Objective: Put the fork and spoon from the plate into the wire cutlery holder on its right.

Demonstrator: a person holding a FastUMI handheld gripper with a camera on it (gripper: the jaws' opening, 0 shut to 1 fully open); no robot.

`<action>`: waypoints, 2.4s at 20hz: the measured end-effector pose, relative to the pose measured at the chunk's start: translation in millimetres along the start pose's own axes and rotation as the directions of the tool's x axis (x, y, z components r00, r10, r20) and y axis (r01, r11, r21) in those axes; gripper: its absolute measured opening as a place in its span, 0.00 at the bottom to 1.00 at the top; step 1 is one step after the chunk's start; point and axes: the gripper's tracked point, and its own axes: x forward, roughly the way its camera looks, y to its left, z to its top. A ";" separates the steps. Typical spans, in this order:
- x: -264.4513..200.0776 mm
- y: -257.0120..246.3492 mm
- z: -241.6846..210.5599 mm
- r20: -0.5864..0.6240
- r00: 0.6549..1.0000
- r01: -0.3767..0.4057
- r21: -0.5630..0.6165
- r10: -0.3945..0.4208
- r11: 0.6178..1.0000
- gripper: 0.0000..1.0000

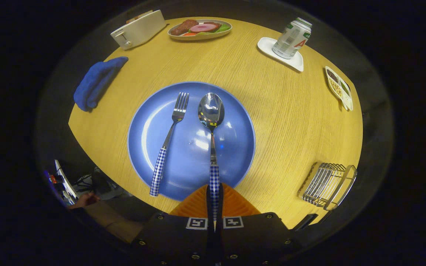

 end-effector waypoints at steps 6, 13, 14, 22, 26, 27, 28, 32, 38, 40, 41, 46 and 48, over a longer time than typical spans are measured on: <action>-65.0 -54.1 -42.8 -0.126 0.991 0.035 -0.113 -0.049 0.993 0.01; -125.1 -140.3 -84.3 -0.231 0.960 0.143 -0.092 -0.161 0.985 0.01; -129.7 -147.8 -91.2 -0.249 0.955 0.145 -0.078 -0.160 0.986 0.01; -134.4 -192.9 -122.1 -0.366 0.916 0.168 -0.013 -0.161 0.986 0.01; -129.0 -211.4 -128.9 -0.431 0.887 0.178 -0.011 -0.165 0.984 0.01; -125.3 -217.4 -127.8 -0.446 0.878 0.184 -0.017 -0.172 0.983 0.01; -120.8 -222.2 -126.4 -0.457 0.871 0.192 -0.022 -0.181 0.981 0.01; -106.0 -228.6 -123.0 -0.516 0.843 0.170 -0.006 -0.149 0.985 0.01; -89.6 -232.0 -111.2 -0.574 0.809 0.150 -0.008 -0.128 0.989 0.01; -84.1 -232.4 -107.8 -0.589 0.798 0.147 -0.012 -0.126 0.989 0.01; -81.4 -231.8 -105.5 -0.597 0.793 0.143 -0.009 -0.121 0.990 0.01; -72.8 -234.2 -99.0 -0.621 0.776 0.148 0.006 -0.112 0.989 0.04; -70.2 -234.8 -96.1 -0.616 0.781 0.151 0.021 -0.106 0.988 0.04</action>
